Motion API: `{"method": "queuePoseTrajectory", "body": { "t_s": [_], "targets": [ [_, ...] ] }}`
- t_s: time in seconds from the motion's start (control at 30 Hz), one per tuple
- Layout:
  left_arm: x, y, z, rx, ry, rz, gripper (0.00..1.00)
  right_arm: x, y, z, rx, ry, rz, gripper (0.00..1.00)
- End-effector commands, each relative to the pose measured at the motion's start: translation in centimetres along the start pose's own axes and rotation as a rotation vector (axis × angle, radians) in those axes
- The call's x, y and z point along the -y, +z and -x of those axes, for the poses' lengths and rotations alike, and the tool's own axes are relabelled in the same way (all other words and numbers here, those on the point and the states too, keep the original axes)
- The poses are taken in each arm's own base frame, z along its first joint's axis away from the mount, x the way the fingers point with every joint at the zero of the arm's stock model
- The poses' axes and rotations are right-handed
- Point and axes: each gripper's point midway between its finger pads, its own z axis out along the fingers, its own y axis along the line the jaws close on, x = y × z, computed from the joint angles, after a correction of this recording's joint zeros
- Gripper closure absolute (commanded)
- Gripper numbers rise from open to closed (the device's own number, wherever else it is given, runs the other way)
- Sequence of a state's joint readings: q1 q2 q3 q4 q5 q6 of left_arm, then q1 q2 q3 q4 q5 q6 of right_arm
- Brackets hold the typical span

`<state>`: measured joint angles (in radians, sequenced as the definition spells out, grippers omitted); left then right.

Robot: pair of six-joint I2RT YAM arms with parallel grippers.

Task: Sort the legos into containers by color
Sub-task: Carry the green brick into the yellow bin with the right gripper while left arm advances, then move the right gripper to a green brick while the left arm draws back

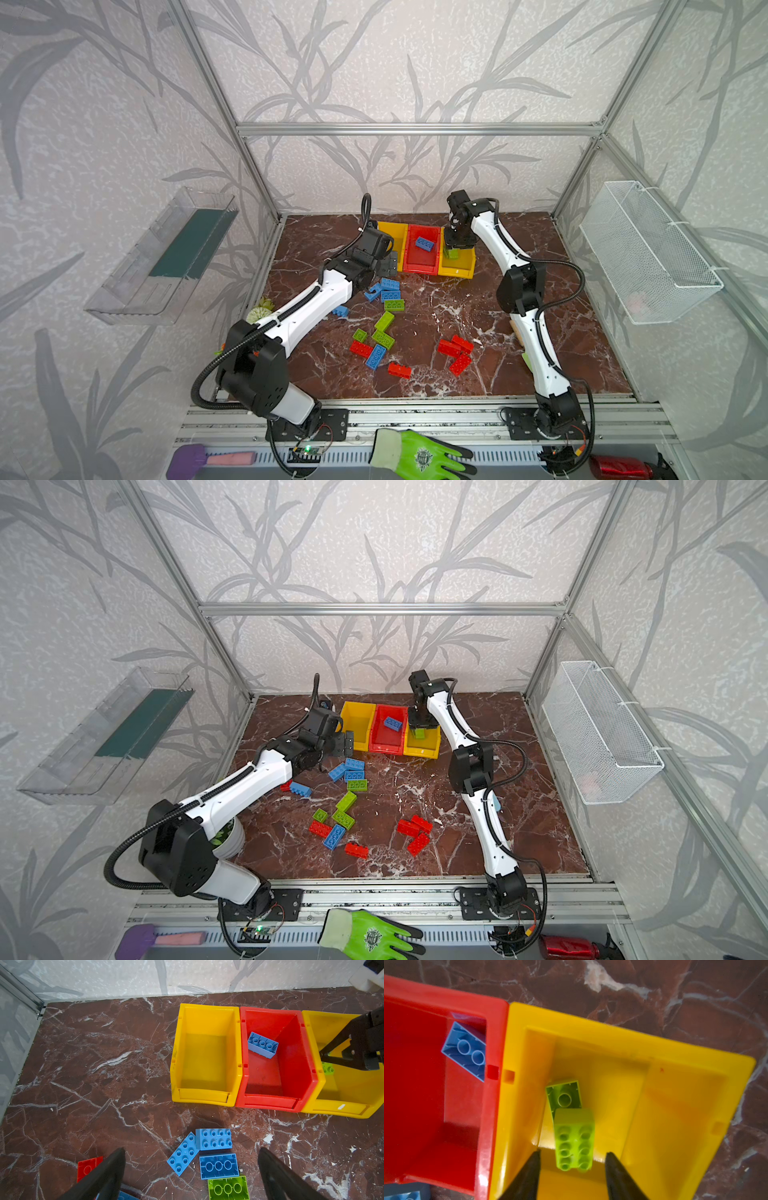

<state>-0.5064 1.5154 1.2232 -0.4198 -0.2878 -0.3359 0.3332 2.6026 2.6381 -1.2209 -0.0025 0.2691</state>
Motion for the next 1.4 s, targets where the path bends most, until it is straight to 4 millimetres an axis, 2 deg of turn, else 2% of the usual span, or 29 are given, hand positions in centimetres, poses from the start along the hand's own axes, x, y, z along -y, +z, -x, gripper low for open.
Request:
{"method": "queuePoseTrajectory", "body": {
  "t_s": [0.0,0.17,0.33,0.6,0.7,0.73,0.97,1.1,1.37],
  "targets": [
    [-0.6,-0.6,0.4,0.004,-0.015,0.016,0.01,1.0,-1.4,-0.4,-0.013,-0.007,-0.024,0.33],
    [-1.1,-1.1,0.3,0.012,-0.044,0.029,0.01,0.6,-3.6,-0.4,0.004,-0.010,-0.005,0.30],
    [-1.9,-2.1,-0.5,0.022,-0.080,0.030,0.01,-1.3,-6.8,-1.6,0.019,-0.033,0.035,0.29],
    [-3.9,-4.6,-4.0,0.022,-0.196,0.021,0.01,-6.4,-9.7,-6.8,0.015,-0.133,0.075,0.16],
    [-4.5,-5.8,-5.5,0.020,-0.224,0.003,0.01,-7.7,-10.2,-8.7,0.008,-0.133,0.087,0.09],
    [-4.8,-6.2,-6.1,0.016,-0.232,0.000,0.01,-8.2,-10.2,-9.4,0.010,-0.134,0.094,0.00],
    [-6.9,-9.4,-9.2,0.022,-0.303,-0.004,0.01,-10.6,-9.8,-14.4,-0.035,-0.147,0.128,0.01],
    [-7.3,-10.6,-10.4,0.032,-0.318,-0.037,0.01,-11.9,-9.4,-16.9,-0.062,-0.176,0.119,0.01],
    [-8.3,-12.3,-11.8,0.059,-0.343,-0.058,0.01,-14.0,-8.3,-20.1,-0.098,-0.128,0.134,0.00]
  ]
}}
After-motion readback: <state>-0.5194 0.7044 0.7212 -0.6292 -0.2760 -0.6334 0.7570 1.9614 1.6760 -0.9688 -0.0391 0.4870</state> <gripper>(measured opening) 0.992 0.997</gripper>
